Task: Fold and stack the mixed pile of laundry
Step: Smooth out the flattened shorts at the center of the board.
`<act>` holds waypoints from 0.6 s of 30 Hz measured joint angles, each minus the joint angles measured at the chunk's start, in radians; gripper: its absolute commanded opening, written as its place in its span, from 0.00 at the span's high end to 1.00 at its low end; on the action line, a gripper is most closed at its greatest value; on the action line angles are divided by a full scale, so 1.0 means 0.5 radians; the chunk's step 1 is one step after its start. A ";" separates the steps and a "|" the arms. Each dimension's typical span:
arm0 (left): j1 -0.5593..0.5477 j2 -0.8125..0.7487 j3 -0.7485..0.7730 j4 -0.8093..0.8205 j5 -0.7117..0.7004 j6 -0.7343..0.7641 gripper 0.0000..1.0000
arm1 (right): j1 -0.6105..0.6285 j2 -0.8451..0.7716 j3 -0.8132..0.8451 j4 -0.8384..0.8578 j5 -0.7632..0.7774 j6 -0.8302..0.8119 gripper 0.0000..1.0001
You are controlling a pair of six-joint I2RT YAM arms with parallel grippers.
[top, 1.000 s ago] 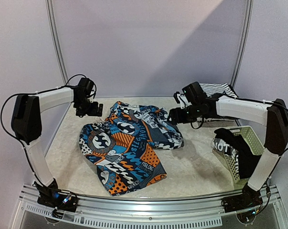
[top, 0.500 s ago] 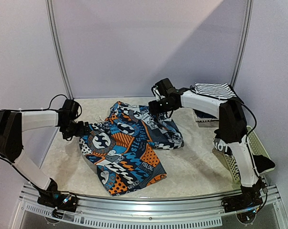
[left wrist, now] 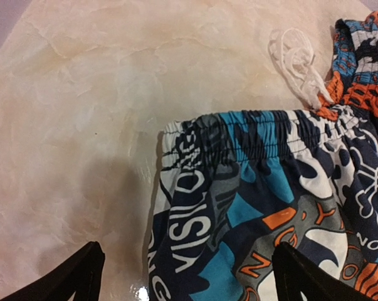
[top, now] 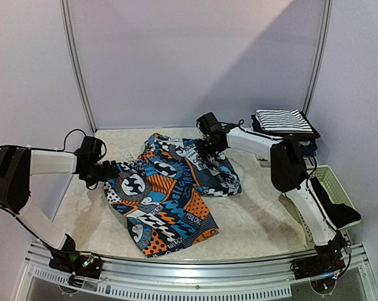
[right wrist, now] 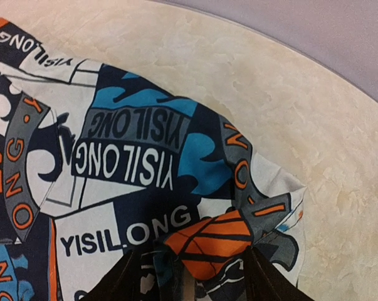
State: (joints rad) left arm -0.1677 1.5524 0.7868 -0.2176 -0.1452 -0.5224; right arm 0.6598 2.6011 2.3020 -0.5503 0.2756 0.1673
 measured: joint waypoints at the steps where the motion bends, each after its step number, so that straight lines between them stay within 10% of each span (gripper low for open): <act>1: 0.003 0.000 -0.008 0.014 0.001 -0.008 0.11 | 0.000 0.017 0.033 -0.005 0.014 -0.008 0.49; 6: 0.024 0.029 -0.021 0.077 0.017 -0.027 0.19 | -0.004 0.051 0.106 -0.008 0.054 -0.033 0.80; 18: 0.076 0.087 -0.027 0.157 0.070 -0.050 0.34 | -0.044 0.063 0.125 -0.040 0.053 -0.031 1.00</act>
State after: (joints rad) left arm -0.1295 1.5959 0.7734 -0.1390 -0.1101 -0.5476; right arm 0.6376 2.6324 2.3646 -0.5705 0.3019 0.1516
